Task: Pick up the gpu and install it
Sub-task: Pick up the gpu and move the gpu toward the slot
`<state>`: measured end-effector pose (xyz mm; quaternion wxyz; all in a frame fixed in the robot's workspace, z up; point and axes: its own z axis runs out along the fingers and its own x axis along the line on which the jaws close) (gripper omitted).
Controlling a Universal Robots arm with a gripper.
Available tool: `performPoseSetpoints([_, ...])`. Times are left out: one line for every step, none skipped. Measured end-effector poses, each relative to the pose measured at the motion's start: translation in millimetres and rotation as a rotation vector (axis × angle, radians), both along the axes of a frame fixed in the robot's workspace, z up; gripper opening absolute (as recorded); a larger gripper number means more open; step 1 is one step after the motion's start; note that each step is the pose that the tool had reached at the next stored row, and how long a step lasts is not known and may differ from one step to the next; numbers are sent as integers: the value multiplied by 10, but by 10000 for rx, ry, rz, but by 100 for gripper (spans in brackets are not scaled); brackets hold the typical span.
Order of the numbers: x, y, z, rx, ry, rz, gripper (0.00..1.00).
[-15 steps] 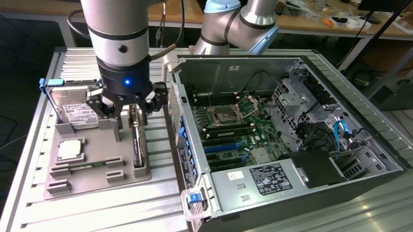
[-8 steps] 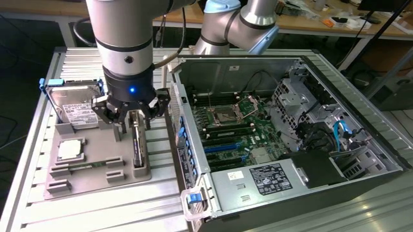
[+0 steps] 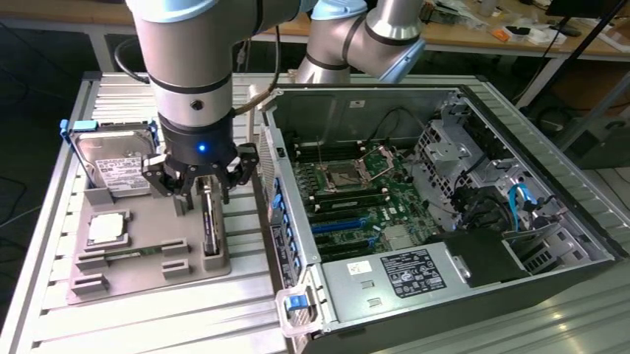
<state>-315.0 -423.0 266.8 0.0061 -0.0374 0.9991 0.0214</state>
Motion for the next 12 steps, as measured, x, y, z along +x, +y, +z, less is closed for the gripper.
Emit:
performPoseSetpoints([-13,0,-16,-1,2,-1,54])
performPoseSetpoints([-27,0,-35,-1,2,0,54])
performPoseSetpoints([-38,1,-54,0,0,-1,54])
performPoseSetpoints([-46,1,-73,0,0,-1,54])
performPoseSetpoints([-50,0,-90,1,0,-1,54])
performPoseSetpoints([-50,0,-108,0,1,0,54])
performPoseSetpoints([-50,0,-126,1,0,1,54])
performPoseSetpoints([-50,0,-145,1,0,0,54])
performPoseSetpoints([-51,1,-164,1,0,-1,54])
performPoseSetpoints([-51,0,-181,1,0,0,54])
performPoseSetpoints([-51,1,-192,1,-3,-1,54])
performPoseSetpoints([-51,0,-198,1,-11,0,54])
